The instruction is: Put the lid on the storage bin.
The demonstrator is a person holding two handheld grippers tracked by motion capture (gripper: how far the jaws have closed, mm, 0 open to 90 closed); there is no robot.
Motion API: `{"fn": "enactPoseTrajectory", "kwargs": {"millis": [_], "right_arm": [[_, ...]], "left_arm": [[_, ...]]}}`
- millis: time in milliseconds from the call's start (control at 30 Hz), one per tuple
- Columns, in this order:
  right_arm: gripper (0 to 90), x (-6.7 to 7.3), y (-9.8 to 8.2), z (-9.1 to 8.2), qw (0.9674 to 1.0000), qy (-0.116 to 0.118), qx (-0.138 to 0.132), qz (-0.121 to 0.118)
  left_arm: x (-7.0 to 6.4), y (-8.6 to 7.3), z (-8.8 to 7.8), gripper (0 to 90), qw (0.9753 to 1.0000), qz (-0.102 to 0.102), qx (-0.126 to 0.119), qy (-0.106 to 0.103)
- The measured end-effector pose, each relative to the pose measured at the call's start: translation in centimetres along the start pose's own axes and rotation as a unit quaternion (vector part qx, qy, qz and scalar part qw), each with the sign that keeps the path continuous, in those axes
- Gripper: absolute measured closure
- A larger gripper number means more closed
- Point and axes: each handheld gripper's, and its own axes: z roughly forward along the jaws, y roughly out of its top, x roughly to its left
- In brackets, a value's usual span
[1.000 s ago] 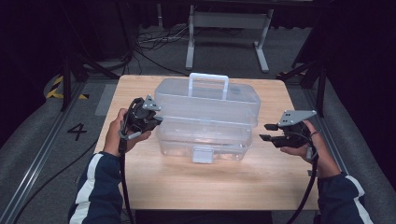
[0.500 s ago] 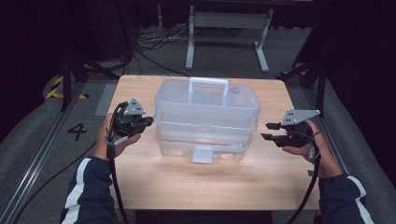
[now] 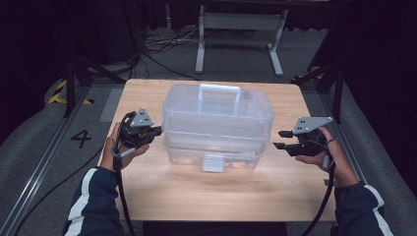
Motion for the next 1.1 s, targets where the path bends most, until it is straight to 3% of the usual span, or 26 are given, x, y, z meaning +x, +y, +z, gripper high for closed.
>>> {"fn": "enactPoseTrajectory", "kwargs": {"millis": [200,333,467,867,1100], "right_arm": [[52.7,0.2,-0.1,0.7,0.9998,-0.009,0.013,-0.011],[52.7,0.3,-0.1,1.0,0.9997,-0.011,0.014,-0.016],[52.7,0.5,0.0,1.2,0.9997,-0.010,0.015,-0.015],[51.7,0.9,-0.2,1.2,0.9997,-0.009,0.014,-0.016],[49.3,1.1,-1.1,1.2,0.9994,-0.015,0.023,-0.020]], "left_arm": [[0.1,-0.9,-0.1,89.4,0.9999,-0.009,-0.005,-0.009],[0.0,-1.4,0.5,89.6,0.9999,-0.003,0.016,-0.004],[0.2,-1.5,0.0,89.9,0.9994,-0.020,-0.020,-0.019],[-1.0,-2.9,0.3,88.0,0.9997,0.020,0.007,0.010],[-1.3,-4.6,-0.3,80.1,0.9993,0.024,0.018,0.023]]}}
